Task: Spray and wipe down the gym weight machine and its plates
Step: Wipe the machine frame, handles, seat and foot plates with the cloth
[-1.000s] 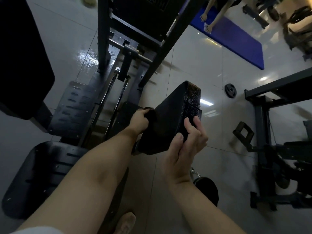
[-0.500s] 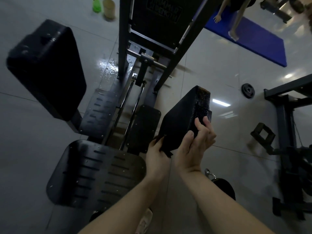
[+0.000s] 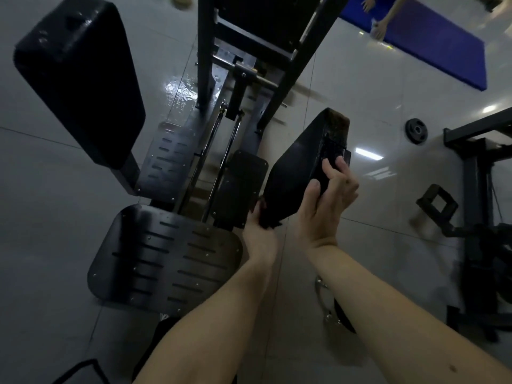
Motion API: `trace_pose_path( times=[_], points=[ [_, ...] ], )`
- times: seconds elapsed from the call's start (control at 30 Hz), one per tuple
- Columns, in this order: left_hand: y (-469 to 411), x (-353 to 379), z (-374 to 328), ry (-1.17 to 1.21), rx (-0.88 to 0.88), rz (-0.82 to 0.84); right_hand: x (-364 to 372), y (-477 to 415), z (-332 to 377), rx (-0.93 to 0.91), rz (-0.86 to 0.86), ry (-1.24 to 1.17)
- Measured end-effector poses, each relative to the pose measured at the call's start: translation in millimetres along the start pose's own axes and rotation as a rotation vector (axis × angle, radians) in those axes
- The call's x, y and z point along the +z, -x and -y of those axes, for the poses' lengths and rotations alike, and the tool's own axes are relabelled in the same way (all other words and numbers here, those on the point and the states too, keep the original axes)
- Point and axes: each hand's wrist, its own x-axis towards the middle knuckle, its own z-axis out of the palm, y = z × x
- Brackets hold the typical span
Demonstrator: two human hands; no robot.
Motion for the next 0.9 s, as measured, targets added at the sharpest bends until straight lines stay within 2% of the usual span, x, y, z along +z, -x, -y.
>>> trace_pose_path(
  times=[0.1, 0.2, 0.27, 0.37, 0.47, 0.53, 0.63, 0.73, 0.8, 0.9],
  points=[
    [-16.5, 0.4, 10.7, 0.206, -0.251, -0.048, 1.0, 1.1, -2.6, -0.018, -0.022, -0.020],
    [-24.0, 12.5, -10.8, 0.389, -0.449, -0.156, 3.8, -2.1, -5.8, -0.028, -0.015, -0.031],
    [-14.9, 13.4, -24.4, 0.355, -0.495, -0.189, 0.9, 0.6, -6.2, -0.030, 0.003, -0.020],
    [3.4, 10.4, -54.6, 0.286, -0.490, -0.110, -7.1, 0.1, -5.8, -0.018, 0.063, -0.034],
    [23.2, 5.6, -88.0, 0.271, -0.488, -0.023, -22.1, -5.4, -2.9, 0.017, 0.196, -0.049],
    [37.8, 6.7, -110.1, 0.286, -0.453, 0.018, -34.3, -10.0, 1.4, 0.053, 0.287, -0.082],
    [62.4, 7.2, -142.5, 0.247, -0.385, 0.030, -50.8, -21.9, 8.1, 0.214, 0.418, -0.160],
    [88.2, -4.3, -166.9, 0.142, -0.224, 0.149, -65.2, -32.2, 23.9, 0.354, 0.516, -0.215],
    [104.9, -19.9, -178.9, 0.004, -0.045, 0.220, -77.1, -30.2, 41.0, 0.424, 0.511, -0.205],
    [125.4, -52.0, -197.5, -0.232, 0.200, 0.282, -92.8, -12.7, 67.5, 0.455, 0.416, -0.188]
  ],
)
